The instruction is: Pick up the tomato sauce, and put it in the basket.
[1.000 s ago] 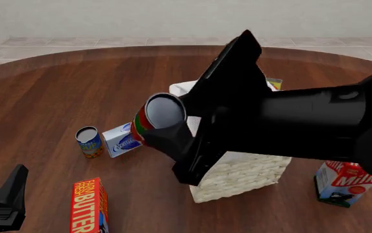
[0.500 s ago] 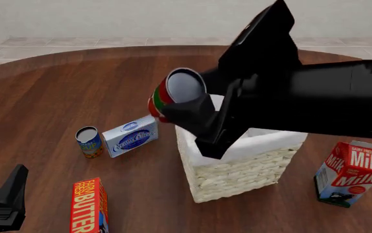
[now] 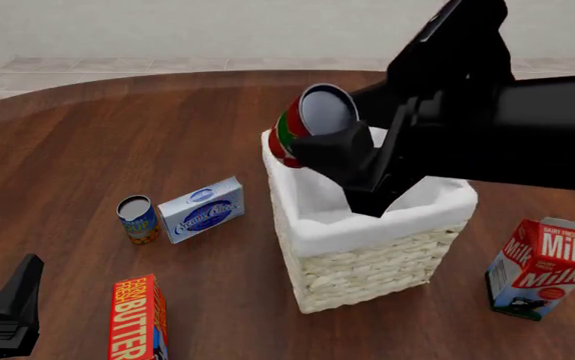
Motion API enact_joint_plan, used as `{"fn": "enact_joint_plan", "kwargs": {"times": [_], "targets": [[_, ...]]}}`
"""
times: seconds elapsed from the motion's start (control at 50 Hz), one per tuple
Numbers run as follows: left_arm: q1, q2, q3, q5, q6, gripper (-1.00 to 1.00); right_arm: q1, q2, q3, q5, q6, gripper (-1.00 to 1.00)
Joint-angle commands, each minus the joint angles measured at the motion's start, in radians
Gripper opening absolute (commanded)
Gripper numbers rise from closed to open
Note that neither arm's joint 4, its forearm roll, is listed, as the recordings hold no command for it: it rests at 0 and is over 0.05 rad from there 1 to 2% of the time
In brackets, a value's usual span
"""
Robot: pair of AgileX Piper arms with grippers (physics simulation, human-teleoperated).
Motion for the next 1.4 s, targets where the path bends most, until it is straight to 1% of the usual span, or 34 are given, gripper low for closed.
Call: {"fn": "enact_joint_plan", "kwargs": {"times": [0.02,0.92,1.4], "targets": [[0.001,-0.002,0.004,-0.001,0.001,1.0,-0.044,-0.021,0.0,0.014,0.013,-1.0],[0.001,-0.003,0.004,-0.001,0.001,1.0,-0.21,-0.066,0.012,0.059,0.023,-1.0],[0.001,-0.003,0.004,-0.001,0.001,1.0,-0.247,-0.036,0.018,0.046,0.041,-1.0]]}}
